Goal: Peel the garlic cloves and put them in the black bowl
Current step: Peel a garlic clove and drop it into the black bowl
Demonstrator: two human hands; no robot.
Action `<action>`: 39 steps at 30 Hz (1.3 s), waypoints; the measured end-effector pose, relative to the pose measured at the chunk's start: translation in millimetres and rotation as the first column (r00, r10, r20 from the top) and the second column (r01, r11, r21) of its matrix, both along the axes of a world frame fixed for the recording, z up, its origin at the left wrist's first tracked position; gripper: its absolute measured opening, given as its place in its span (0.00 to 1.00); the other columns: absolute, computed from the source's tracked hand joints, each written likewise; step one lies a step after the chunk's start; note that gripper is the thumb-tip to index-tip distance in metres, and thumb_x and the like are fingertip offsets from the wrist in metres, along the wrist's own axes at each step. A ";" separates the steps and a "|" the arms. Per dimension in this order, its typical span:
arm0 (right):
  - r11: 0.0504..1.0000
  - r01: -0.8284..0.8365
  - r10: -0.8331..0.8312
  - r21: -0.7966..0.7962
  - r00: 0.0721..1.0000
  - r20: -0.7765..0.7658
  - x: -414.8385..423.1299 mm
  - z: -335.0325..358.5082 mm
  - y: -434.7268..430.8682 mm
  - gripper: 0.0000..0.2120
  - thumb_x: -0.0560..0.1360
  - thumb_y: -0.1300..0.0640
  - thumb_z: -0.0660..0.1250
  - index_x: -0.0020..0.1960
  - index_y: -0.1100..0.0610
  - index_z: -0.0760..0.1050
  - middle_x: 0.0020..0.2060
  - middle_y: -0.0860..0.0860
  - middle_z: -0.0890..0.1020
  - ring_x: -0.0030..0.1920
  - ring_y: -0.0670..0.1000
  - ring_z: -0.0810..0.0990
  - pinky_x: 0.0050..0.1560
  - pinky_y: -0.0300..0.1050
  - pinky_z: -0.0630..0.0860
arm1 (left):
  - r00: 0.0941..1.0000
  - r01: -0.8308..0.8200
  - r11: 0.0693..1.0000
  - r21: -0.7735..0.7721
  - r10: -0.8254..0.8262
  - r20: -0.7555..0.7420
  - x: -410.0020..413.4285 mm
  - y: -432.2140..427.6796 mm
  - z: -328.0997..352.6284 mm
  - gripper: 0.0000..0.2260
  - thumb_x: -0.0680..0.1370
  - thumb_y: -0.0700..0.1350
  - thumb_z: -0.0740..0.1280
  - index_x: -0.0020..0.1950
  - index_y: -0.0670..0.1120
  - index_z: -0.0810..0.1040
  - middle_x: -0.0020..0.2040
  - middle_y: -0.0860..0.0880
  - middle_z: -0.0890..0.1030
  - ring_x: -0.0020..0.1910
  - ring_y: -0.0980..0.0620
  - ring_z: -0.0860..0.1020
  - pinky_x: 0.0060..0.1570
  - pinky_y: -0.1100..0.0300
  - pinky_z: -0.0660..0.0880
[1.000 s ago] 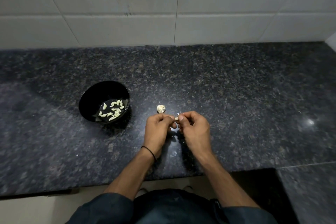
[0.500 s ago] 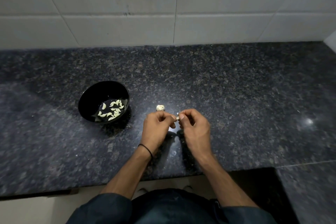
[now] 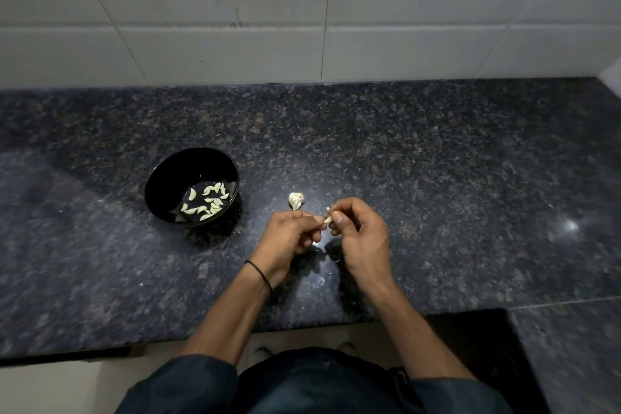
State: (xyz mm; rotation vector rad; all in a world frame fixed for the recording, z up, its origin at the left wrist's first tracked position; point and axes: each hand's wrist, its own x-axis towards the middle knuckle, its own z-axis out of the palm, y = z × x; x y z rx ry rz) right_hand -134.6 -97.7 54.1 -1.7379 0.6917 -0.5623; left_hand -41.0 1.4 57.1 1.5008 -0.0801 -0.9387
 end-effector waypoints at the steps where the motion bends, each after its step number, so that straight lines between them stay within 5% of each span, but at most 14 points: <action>1: 0.999 0.007 -0.007 0.034 1.000 0.012 0.8 -0.7 -0.1 0.09 0.79 0.66 0.66 0.45 0.54 0.78 0.37 0.49 0.82 0.37 0.47 0.80 0.38 0.41 0.78 | 0.999 -0.006 1.000 -0.020 0.005 -0.053 -0.4 -0.1 -0.2 0.07 0.78 0.39 0.67 0.40 0.40 0.79 0.29 0.48 0.76 0.24 0.59 0.67 0.22 0.69 0.60; 5: 0.989 0.035 -0.041 0.141 0.998 0.040 3.4 -1.8 1.2 0.08 0.78 0.67 0.66 0.45 0.56 0.78 0.37 0.57 0.82 0.37 0.49 0.80 0.39 0.48 0.78 | 0.974 -0.033 0.993 -0.111 0.007 -0.225 -2.8 -0.6 -3.2 0.08 0.79 0.37 0.64 0.40 0.40 0.78 0.29 0.49 0.74 0.24 0.58 0.66 0.20 0.69 0.58; 14: 0.953 0.051 -0.075 0.298 0.995 0.072 4.5 0.2 3.1 0.06 0.79 0.69 0.66 0.47 0.61 0.78 0.34 0.54 0.81 0.34 0.49 0.78 0.31 0.41 0.75 | 0.995 -0.048 0.998 -0.051 0.044 -0.085 -12.2 -10.5 -4.7 0.12 0.81 0.36 0.59 0.38 0.45 0.72 0.28 0.52 0.70 0.26 0.57 0.63 0.23 0.67 0.57; 18: 0.942 0.086 -0.112 0.325 0.992 0.062 6.4 -0.7 5.2 0.05 0.79 0.67 0.67 0.47 0.60 0.79 0.35 0.53 0.83 0.35 0.49 0.80 0.38 0.46 0.78 | 0.968 -0.023 0.995 0.097 -0.002 0.251 -19.4 -12.1 0.9 0.12 0.83 0.39 0.58 0.40 0.47 0.68 0.33 0.53 0.69 0.31 0.55 0.64 0.30 0.61 0.61; 21: 0.958 0.124 -0.136 0.257 0.990 0.028 7.3 -0.7 7.3 0.04 0.79 0.62 0.69 0.46 0.57 0.80 0.37 0.54 0.85 0.37 0.50 0.82 0.44 0.52 0.81 | 0.710 -0.072 0.950 0.305 -0.166 0.684 -21.7 -9.2 0.6 0.08 0.85 0.42 0.55 0.46 0.44 0.67 0.41 0.49 0.72 0.40 0.51 0.69 0.40 0.59 0.62; 24: 0.971 0.138 -0.145 0.197 0.989 0.019 6.7 2.9 10.1 0.04 0.80 0.59 0.69 0.46 0.57 0.80 0.37 0.52 0.85 0.38 0.49 0.83 0.43 0.48 0.82 | 0.554 -0.133 0.928 0.347 -0.220 0.803 -20.7 -10.3 -0.7 0.08 0.85 0.43 0.54 0.46 0.45 0.65 0.46 0.46 0.73 0.45 0.50 0.69 0.44 0.61 0.60; 26: 0.978 0.134 -0.138 0.158 0.990 0.017 5.8 4.7 11.1 0.04 0.80 0.58 0.69 0.47 0.57 0.80 0.38 0.51 0.85 0.39 0.48 0.83 0.43 0.44 0.81 | 0.692 -0.132 0.941 0.311 -0.137 0.709 -21.8 -13.2 2.8 0.09 0.85 0.43 0.54 0.47 0.44 0.66 0.42 0.49 0.72 0.41 0.53 0.69 0.38 0.62 0.62; 29: 0.986 0.120 -0.122 0.115 0.992 0.016 5.1 3.7 11.1 0.04 0.80 0.58 0.68 0.48 0.56 0.79 0.38 0.50 0.84 0.39 0.47 0.82 0.41 0.39 0.79 | 0.952 -0.131 0.988 0.083 0.102 0.290 -25.3 -19.0 6.0 0.11 0.85 0.41 0.55 0.43 0.45 0.68 0.34 0.52 0.68 0.33 0.56 0.65 0.32 0.65 0.64; 35: 0.992 0.105 -0.108 0.063 0.993 0.040 4.9 3.2 10.3 0.04 0.80 0.61 0.67 0.47 0.57 0.78 0.37 0.49 0.82 0.37 0.43 0.79 0.40 0.32 0.73 | 0.976 -0.198 0.980 -0.035 0.194 -0.099 -20.0 -24.9 2.9 0.14 0.83 0.38 0.55 0.38 0.46 0.71 0.28 0.52 0.68 0.28 0.58 0.62 0.26 0.66 0.58; 37: 0.995 0.101 -0.102 0.023 0.994 0.032 4.3 2.8 10.2 0.04 0.80 0.61 0.67 0.47 0.56 0.78 0.37 0.48 0.82 0.38 0.45 0.80 0.40 0.33 0.74 | 0.987 -0.149 0.989 0.023 0.147 0.068 -21.4 -22.6 5.4 0.13 0.84 0.38 0.55 0.39 0.45 0.70 0.31 0.51 0.68 0.30 0.56 0.63 0.29 0.64 0.60; 39: 0.994 0.107 -0.107 -0.023 0.994 0.018 4.3 2.5 9.7 0.04 0.80 0.60 0.67 0.47 0.56 0.78 0.37 0.47 0.82 0.38 0.46 0.81 0.40 0.37 0.76 | 0.868 -0.079 0.977 0.200 -0.032 0.496 -23.2 -17.0 2.8 0.10 0.85 0.40 0.54 0.44 0.44 0.67 0.37 0.51 0.69 0.36 0.54 0.66 0.35 0.62 0.63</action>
